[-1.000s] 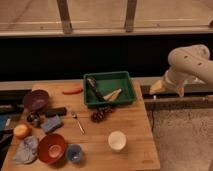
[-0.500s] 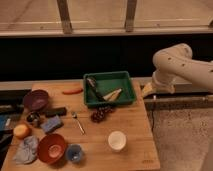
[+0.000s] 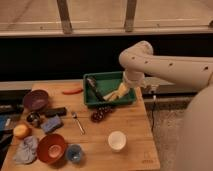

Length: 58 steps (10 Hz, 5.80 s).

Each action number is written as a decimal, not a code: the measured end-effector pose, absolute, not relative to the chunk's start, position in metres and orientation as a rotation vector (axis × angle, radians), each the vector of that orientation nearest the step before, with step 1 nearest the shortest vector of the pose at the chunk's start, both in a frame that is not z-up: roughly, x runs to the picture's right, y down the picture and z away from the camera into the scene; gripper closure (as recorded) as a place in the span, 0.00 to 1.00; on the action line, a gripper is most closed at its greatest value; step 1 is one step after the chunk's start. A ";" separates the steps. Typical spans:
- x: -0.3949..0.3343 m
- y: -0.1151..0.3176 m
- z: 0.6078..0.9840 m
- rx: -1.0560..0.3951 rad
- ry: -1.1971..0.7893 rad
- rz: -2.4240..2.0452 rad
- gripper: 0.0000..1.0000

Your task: Place sponge in purple bowl

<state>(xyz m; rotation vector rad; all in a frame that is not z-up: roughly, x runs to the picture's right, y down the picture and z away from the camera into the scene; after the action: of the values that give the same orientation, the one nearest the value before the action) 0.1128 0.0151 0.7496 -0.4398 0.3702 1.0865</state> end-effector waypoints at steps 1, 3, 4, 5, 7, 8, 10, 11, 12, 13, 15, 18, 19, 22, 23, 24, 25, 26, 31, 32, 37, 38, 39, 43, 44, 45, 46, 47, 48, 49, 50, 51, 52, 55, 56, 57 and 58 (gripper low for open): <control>0.082 0.018 0.750 -0.468 0.343 1.034 0.20; 0.048 0.026 0.746 -0.506 0.305 0.972 0.20; 0.051 0.026 0.746 -0.506 0.310 0.973 0.20; 0.054 0.027 0.746 -0.504 0.317 0.975 0.20; 0.050 0.027 0.746 -0.507 0.311 0.972 0.20; 0.050 0.027 0.746 -0.508 0.309 0.973 0.20; 0.061 0.025 0.749 -0.496 0.329 0.954 0.20; 0.059 0.024 0.750 -0.496 0.322 0.937 0.20; 0.054 0.023 0.752 -0.497 0.310 0.913 0.20; 0.044 0.021 0.754 -0.496 0.296 0.876 0.20; 0.004 0.017 0.758 -0.504 0.257 0.799 0.20; -0.081 0.012 0.763 -0.520 0.177 0.653 0.20; -0.108 0.013 0.761 -0.533 0.143 0.602 0.20; -0.175 0.025 0.747 -0.568 0.034 0.471 0.20; -0.172 0.026 0.747 -0.570 0.042 0.471 0.20; -0.167 0.024 0.749 -0.564 0.048 0.474 0.20; -0.170 0.025 0.748 -0.568 0.045 0.473 0.20; -0.172 0.026 0.747 -0.570 0.041 0.471 0.20; -0.236 0.051 0.746 -0.629 -0.059 0.271 0.20; -0.261 0.064 0.742 -0.653 -0.092 0.198 0.20; -0.330 0.118 0.732 -0.770 -0.231 -0.088 0.20; -0.333 0.121 0.731 -0.776 -0.242 -0.103 0.20; -0.334 0.121 0.731 -0.777 -0.243 -0.103 0.20; -0.333 0.137 0.744 -0.823 -0.234 -0.108 0.20; -0.329 0.147 0.750 -0.837 -0.239 -0.103 0.20; -0.325 0.156 0.755 -0.849 -0.244 -0.095 0.20; -0.323 0.160 0.756 -0.856 -0.249 -0.091 0.20; -0.323 0.166 0.757 -0.866 -0.256 -0.089 0.20; -0.324 0.170 0.758 -0.874 -0.260 -0.089 0.20; -0.325 0.173 0.760 -0.882 -0.265 -0.092 0.20; -0.328 0.175 0.761 -0.889 -0.270 -0.099 0.20; -0.331 0.177 0.762 -0.900 -0.274 -0.107 0.20; -0.334 0.179 0.763 -0.913 -0.272 -0.116 0.20; -0.342 0.181 0.767 -0.944 -0.262 -0.144 0.20; -0.345 0.184 0.770 -0.960 -0.259 -0.155 0.20; -0.348 0.187 0.772 -0.978 -0.257 -0.163 0.20; -0.349 0.190 0.774 -0.997 -0.254 -0.169 0.20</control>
<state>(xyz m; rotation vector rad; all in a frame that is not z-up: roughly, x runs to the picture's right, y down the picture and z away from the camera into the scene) -0.3490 0.1905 0.7738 -0.9973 -0.2540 -0.1689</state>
